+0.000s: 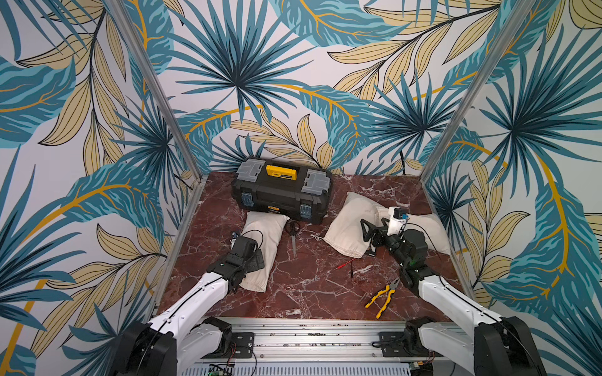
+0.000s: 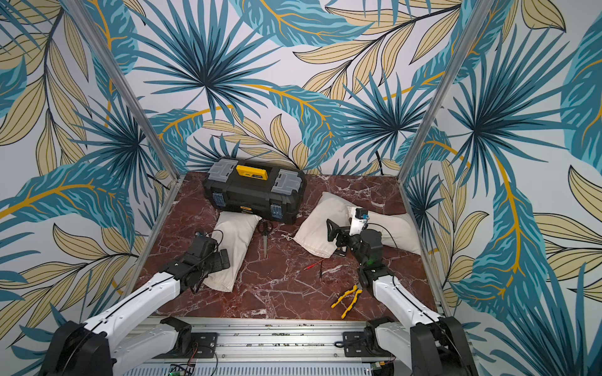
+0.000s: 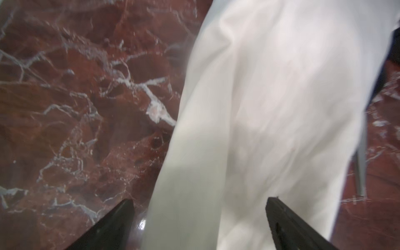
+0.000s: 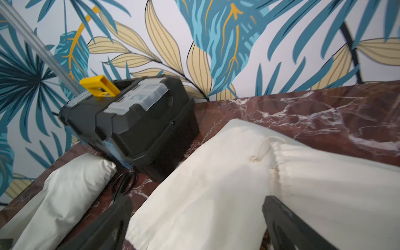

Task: Close the soil bag
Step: Pick up the soil bag from the center of the board, then place the soil bag at the center of the board.

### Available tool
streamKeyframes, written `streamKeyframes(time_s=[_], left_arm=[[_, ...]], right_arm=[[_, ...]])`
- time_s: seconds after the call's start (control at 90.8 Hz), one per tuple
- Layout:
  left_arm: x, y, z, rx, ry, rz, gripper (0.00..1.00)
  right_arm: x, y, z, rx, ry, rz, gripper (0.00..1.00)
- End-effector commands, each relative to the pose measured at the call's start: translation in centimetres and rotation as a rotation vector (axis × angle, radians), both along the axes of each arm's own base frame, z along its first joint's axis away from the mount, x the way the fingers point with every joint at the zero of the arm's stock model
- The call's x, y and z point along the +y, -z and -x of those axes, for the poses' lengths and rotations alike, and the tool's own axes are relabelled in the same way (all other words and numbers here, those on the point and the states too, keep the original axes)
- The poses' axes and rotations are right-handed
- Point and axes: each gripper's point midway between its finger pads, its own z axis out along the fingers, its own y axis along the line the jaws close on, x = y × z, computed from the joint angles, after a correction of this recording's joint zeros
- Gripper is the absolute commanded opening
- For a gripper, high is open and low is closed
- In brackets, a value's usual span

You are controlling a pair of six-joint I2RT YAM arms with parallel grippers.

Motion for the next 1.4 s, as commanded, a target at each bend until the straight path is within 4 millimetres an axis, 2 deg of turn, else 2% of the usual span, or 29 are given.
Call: streamKeyframes(time_s=[0.0, 0.055, 0.088, 0.121, 0.176, 0.275, 0.352, 0.452, 0.529, 0.661, 0.749, 0.881, 1.079, 1.255, 1.388], left_arm=[[-0.4, 1.0, 0.0, 0.034, -0.006, 0.014, 0.92], [-1.4, 1.2, -0.4, 0.046, 0.026, 0.05, 0.77], [-2.1, 1.2, -0.6, 0.052, 0.045, 0.077, 0.61], [-3.0, 0.5, -1.0, 0.041, 0.066, 0.104, 0.47], [-4.7, -1.1, -1.6, 0.004, 0.115, 0.132, 0.3], [-8.1, -4.9, -2.6, -0.077, 0.204, 0.189, 0.16], [-11.9, -8.2, -3.3, -0.138, 0.3, 0.286, 0.08], [-16.1, -12.2, -3.9, -0.211, 0.412, 0.348, 0.07], [-19.0, -15.3, -4.3, -0.262, 0.493, 0.376, 0.07], [-21.9, -19.0, -5.4, -0.323, 0.574, 0.382, 0.06], [-22.7, -20.1, -6.1, -0.341, 0.598, 0.38, 0.06], [-23.0, -20.7, -6.3, -0.35, 0.615, 0.375, 0.06], [-23.0, -21.6, -6.3, -0.365, 0.633, 0.365, 0.07], [-23.1, -21.8, -5.8, -0.356, 0.66, 0.369, 0.08], [-22.9, -21.9, -5.5, -0.361, 0.662, 0.367, 0.09]], right_arm=[[3.2, -0.4, 0.3, -0.013, -0.095, 0.004, 0.99], [4.8, 0.1, 0.7, -0.007, -0.138, 0.02, 0.99], [5.6, 0.3, 0.9, -0.006, -0.162, 0.026, 0.99], [6.4, 0.6, 1.1, -0.002, -0.187, 0.034, 0.99], [7.7, 1.0, 1.5, 0.005, -0.225, 0.049, 0.99], [9.8, 1.4, 2.1, 0.007, -0.278, 0.077, 0.96], [11.2, 1.5, 2.7, -0.004, -0.32, 0.096, 0.94], [12.5, 1.3, 3.5, -0.025, -0.372, 0.123, 0.91], [13.0, 0.4, 4.0, -0.058, -0.393, 0.141, 0.9], [13.1, -1.7, 5.2, -0.15, -0.42, 0.188, 0.9], [13.0, -2.8, 6.0, -0.204, -0.419, 0.235, 0.91], [12.3, -5.0, 7.0, -0.291, -0.407, 0.33, 0.94], [11.7, -5.9, 6.8, -0.39, -0.426, 0.551, 0.97], [14.8, -5.5, 9.7, -0.587, -0.663, 0.685, 0.97], [15.9, -5.6, 9.5, -0.673, -0.703, 0.768, 0.98]])
